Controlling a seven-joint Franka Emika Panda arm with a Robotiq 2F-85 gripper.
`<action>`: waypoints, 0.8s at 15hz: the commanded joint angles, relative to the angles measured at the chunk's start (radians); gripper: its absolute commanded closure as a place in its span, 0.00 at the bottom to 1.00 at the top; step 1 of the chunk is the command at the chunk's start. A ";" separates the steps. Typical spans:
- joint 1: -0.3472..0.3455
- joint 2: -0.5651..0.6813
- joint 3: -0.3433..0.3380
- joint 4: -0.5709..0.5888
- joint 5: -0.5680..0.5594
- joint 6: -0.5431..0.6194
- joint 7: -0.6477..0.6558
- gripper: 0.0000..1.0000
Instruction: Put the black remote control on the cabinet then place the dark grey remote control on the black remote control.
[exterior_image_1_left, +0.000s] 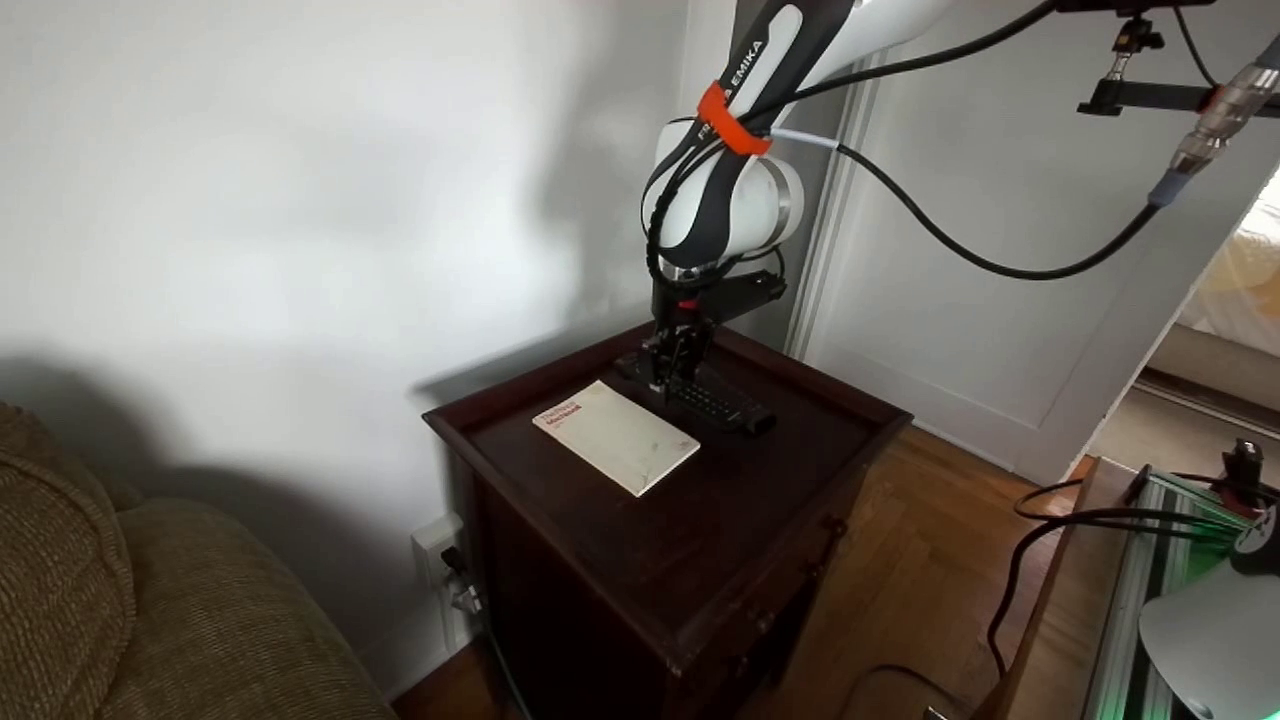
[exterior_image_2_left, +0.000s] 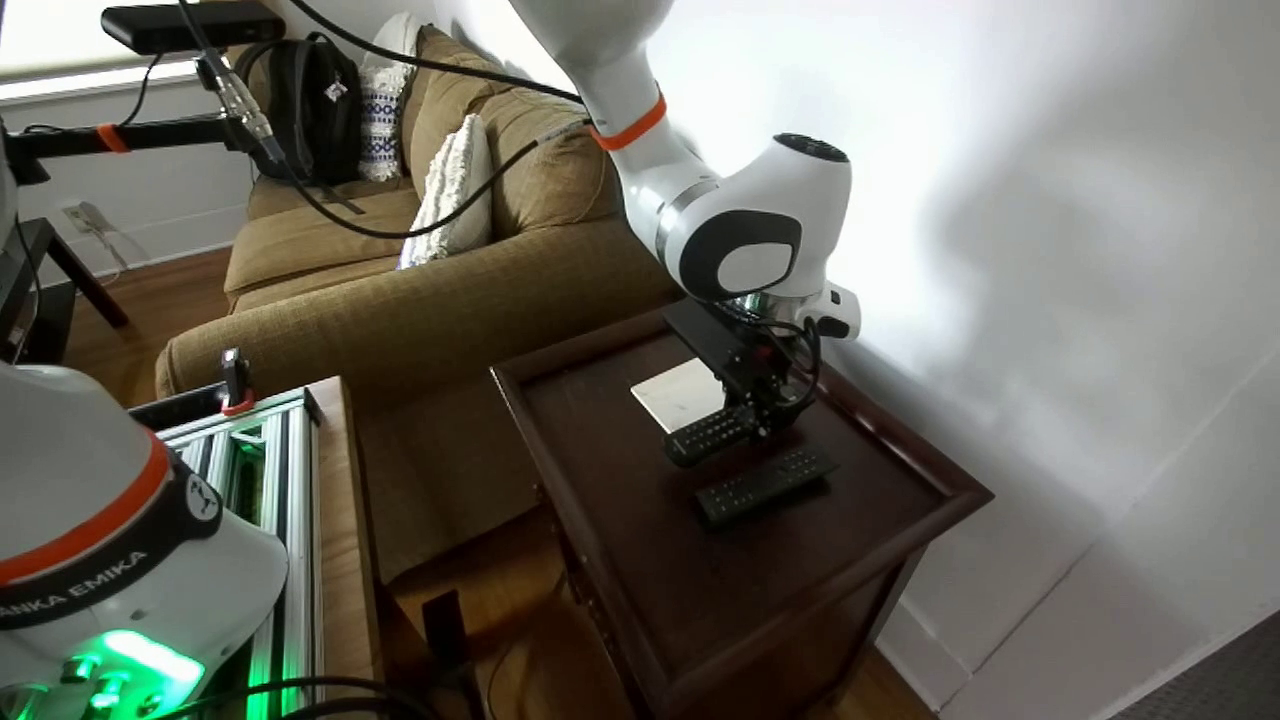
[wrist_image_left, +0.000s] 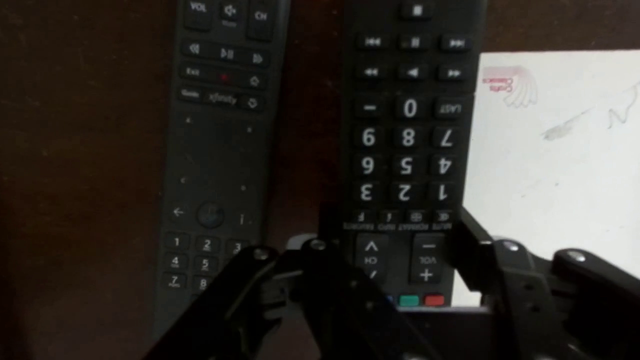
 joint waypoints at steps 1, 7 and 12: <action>0.000 0.046 -0.004 0.051 -0.001 -0.026 0.020 0.70; -0.001 0.073 -0.008 0.070 -0.002 -0.032 0.024 0.70; -0.015 0.052 0.006 0.062 0.009 -0.032 0.014 0.07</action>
